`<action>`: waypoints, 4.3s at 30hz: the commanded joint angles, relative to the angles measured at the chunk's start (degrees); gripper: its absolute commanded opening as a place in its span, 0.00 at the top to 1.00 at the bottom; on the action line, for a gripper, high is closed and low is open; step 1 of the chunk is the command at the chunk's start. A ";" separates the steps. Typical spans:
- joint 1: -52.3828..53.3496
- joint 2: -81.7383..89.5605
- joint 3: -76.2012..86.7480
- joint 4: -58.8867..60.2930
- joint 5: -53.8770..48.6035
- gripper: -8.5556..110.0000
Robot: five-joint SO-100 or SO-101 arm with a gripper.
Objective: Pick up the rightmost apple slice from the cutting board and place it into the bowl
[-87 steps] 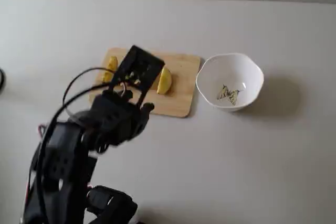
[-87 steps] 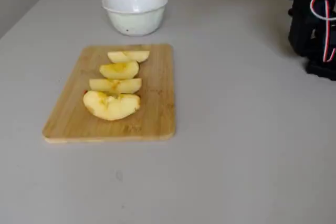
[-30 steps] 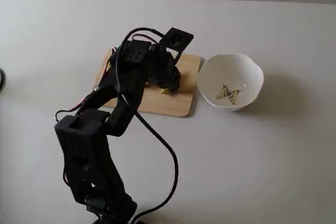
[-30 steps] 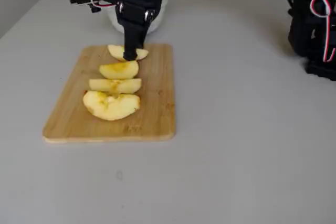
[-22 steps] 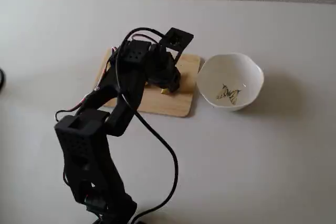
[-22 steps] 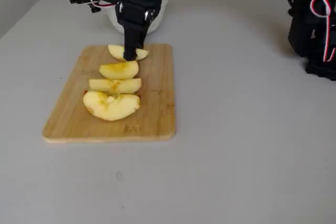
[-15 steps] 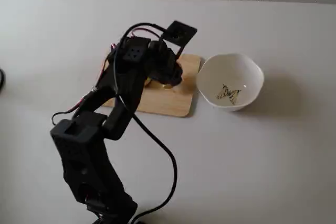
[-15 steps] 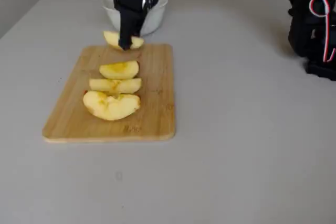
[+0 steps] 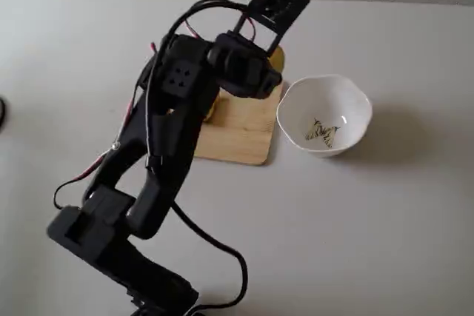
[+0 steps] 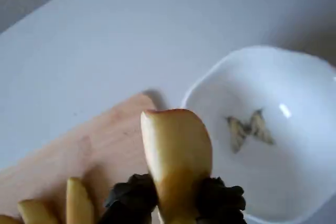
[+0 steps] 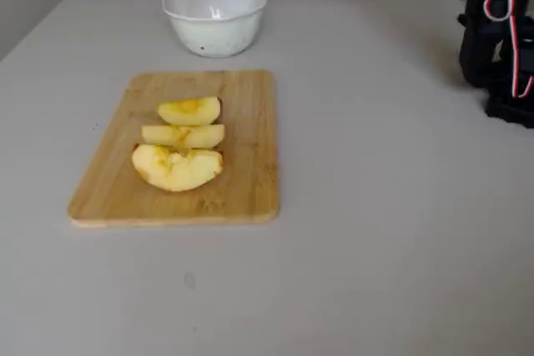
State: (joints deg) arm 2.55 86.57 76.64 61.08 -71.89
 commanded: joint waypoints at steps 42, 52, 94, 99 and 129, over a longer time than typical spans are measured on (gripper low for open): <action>-18.54 48.60 -2.02 19.16 53.70 0.92; -20.48 85.08 38.94 19.07 63.37 0.93; -15.38 102.04 93.60 12.66 64.95 0.93; -15.38 102.04 93.60 12.66 64.95 0.93; -15.38 102.04 93.60 12.66 64.95 0.93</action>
